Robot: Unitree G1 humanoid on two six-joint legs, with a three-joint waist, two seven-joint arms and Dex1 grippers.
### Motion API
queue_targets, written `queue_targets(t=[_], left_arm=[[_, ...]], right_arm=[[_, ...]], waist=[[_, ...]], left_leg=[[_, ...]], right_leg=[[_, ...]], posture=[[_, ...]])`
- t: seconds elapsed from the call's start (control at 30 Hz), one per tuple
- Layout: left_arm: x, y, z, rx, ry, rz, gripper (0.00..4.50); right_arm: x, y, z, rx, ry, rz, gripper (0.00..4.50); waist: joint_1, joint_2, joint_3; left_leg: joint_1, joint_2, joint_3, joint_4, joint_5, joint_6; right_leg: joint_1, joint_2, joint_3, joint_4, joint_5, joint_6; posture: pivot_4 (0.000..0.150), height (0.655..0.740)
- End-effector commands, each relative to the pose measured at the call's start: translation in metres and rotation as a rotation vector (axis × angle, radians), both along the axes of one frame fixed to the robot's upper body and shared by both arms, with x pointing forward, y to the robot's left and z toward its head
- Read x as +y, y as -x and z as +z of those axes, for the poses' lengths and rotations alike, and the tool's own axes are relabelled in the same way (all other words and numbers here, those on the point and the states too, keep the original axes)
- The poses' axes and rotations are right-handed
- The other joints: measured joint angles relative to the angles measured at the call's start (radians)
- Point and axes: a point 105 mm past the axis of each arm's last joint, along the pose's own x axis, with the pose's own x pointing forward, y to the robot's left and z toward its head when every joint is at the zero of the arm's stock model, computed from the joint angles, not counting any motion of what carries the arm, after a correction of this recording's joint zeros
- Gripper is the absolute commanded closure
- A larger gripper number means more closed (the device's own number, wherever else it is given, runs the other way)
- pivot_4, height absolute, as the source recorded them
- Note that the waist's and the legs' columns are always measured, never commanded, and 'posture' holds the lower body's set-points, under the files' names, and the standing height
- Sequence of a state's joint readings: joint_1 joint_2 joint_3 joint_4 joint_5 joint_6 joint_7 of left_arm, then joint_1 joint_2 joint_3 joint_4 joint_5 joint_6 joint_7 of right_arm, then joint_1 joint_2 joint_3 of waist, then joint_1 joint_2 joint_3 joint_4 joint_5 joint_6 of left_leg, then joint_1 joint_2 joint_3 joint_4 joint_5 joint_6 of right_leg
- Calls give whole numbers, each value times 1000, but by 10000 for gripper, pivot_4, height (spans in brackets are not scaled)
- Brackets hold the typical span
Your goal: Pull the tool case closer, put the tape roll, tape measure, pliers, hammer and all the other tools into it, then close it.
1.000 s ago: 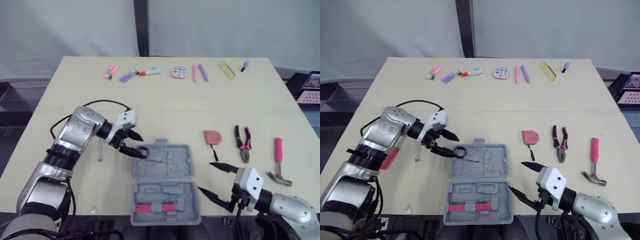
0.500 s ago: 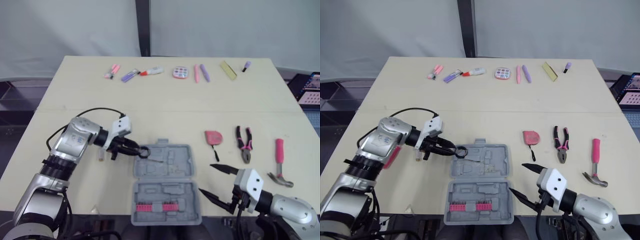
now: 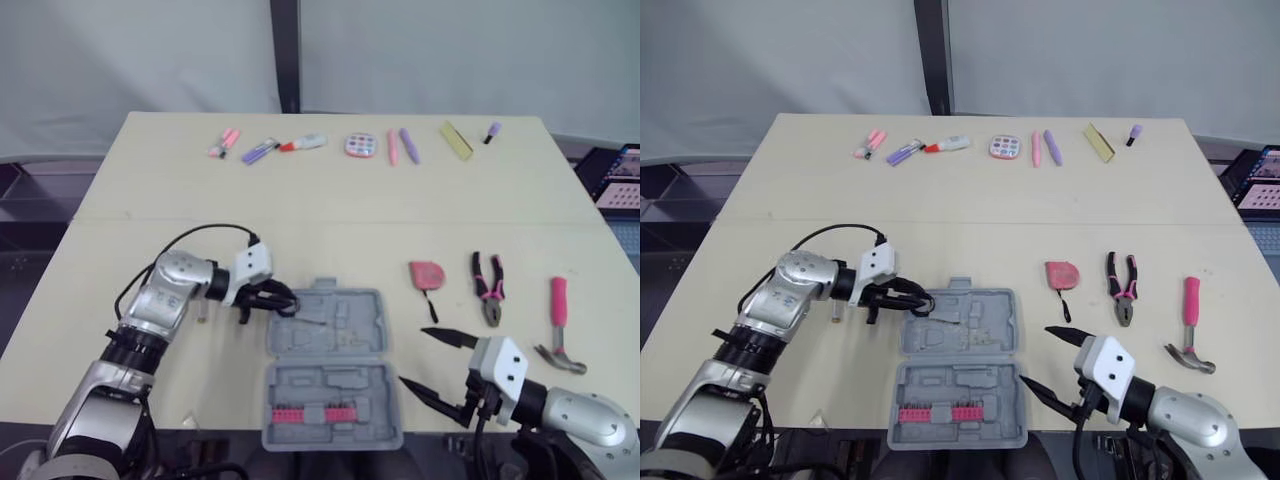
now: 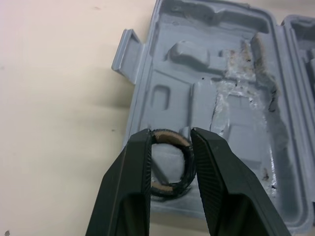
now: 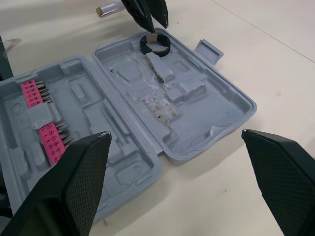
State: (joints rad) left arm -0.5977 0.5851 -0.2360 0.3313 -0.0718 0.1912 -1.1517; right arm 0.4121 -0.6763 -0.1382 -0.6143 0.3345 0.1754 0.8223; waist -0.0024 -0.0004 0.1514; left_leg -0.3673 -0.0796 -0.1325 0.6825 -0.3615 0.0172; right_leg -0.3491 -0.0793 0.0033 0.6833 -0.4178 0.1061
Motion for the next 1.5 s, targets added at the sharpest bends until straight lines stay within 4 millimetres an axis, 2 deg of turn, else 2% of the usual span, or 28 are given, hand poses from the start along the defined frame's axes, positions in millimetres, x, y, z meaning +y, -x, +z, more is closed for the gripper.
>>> queue_targets(t=[0.03,0.43,0.7,1.2,1.5], left_arm=[[0,-2,1,-47,18,1,31200],[5,2,-16,-60,13,34,31200],[5,-4,-16,-99,40,72,31200],[1,15,-38,-48,42,63,31200],[5,12,-36,-46,68,102,31200]], right_arm=[[-3,1,8,-27,0,-2,0],[-7,0,8,-26,3,-13,0],[-10,-1,9,-28,7,-22,0],[-13,3,10,-19,7,-25,0],[-12,3,13,-21,-26,-13,0]], waist=[[0,0,0],[0,0,0],[0,0,0],[0,1,-3],[0,1,-3]], left_leg=[[0,0,0,0,0,0],[0,0,0,0,0,0],[0,-2,0,0,0,0],[0,-1,0,0,0,0],[0,-2,0,0,0,0]], right_leg=[[0,0,0,0,0,0],[-1,0,0,2,0,0],[-3,0,0,6,0,0],[-3,-1,1,6,0,0],[-3,-1,1,6,0,0]], posture=[[1500,7400],[1500,7400],[1500,7400],[1500,7400],[1500,7400]])
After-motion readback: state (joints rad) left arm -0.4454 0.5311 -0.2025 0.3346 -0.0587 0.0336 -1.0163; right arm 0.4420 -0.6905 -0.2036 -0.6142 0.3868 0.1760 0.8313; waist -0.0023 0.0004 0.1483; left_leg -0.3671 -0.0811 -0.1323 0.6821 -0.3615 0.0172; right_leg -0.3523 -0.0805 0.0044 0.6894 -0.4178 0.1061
